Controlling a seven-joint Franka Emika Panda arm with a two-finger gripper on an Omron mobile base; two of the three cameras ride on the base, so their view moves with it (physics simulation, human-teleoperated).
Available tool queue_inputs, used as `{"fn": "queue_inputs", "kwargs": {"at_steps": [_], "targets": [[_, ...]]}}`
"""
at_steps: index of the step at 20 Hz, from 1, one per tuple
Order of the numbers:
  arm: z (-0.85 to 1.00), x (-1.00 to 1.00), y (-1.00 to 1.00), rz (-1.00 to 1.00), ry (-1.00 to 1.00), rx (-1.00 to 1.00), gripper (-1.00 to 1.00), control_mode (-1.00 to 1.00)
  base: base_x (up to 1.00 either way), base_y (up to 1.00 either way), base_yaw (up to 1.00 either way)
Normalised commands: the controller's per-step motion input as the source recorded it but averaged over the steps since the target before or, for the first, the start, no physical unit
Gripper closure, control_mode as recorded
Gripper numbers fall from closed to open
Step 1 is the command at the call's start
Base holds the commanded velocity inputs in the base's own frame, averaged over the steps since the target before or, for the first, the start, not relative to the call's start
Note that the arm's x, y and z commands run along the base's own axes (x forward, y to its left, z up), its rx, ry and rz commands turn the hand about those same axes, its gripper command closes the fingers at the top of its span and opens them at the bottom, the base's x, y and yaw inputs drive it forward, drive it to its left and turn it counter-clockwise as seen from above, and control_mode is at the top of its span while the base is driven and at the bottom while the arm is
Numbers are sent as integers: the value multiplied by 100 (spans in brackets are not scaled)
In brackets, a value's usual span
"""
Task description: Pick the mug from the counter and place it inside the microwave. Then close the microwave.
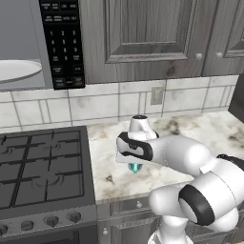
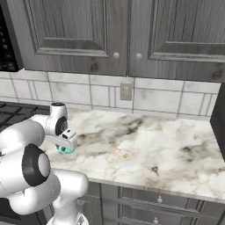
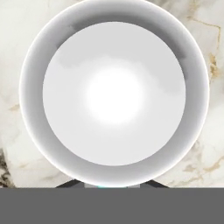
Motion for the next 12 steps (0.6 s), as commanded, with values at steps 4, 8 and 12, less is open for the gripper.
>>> {"fn": "queue_inputs", "kwargs": {"at_steps": [4,8,12], "targets": [[0,-2,0,0,0,0,100,-100,0,0,0],[22,-9,-5,1,-2,5,100,-100,0,0,0],[74,-45,-12,10,-6,7,100,-100,0,0,0]]}}
